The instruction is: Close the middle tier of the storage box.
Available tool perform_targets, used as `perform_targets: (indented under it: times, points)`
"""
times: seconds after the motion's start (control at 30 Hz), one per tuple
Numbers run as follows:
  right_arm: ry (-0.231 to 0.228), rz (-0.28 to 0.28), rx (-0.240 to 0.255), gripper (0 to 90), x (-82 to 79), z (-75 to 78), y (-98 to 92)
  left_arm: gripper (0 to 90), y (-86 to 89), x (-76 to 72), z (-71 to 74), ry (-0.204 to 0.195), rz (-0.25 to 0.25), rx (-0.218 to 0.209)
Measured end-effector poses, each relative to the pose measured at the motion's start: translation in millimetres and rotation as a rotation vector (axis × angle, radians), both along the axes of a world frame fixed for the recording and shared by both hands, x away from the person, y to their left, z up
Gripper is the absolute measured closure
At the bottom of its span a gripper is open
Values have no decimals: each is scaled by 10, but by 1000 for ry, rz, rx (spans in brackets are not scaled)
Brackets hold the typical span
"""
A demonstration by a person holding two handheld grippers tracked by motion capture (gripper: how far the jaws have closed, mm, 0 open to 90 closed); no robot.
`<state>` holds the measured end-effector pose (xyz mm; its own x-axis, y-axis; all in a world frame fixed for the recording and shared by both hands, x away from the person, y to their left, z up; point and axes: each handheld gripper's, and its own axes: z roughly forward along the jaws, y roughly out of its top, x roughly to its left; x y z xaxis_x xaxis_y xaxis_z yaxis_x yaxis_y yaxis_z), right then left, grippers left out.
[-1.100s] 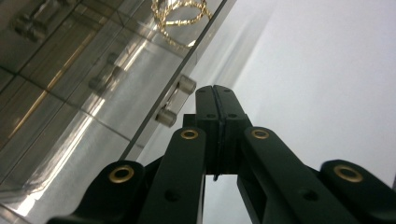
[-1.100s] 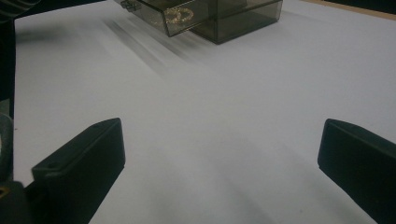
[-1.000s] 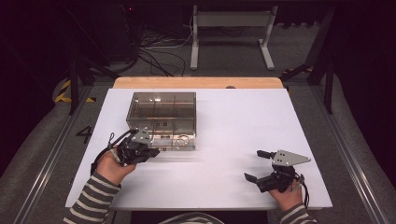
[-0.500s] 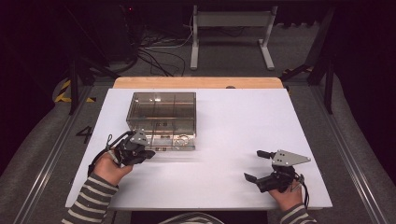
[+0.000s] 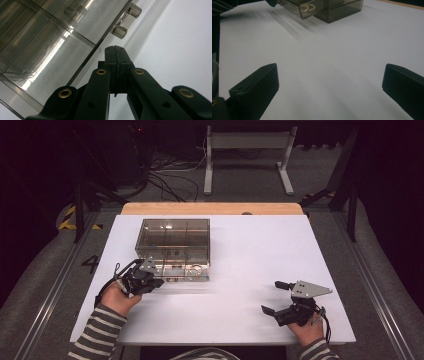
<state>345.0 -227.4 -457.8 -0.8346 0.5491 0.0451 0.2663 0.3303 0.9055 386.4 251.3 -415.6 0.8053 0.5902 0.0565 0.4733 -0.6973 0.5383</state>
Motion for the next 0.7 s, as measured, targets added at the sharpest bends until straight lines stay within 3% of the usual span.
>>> perform_targets:
  times: [0.1,0.7]
  points:
    - [1,0,0,15,0,0,-3,897,-11,12,-21,-9,7,13]
    - [1,1,1,15,1,0,-1,897,-19,51,2,-48,32,-20]
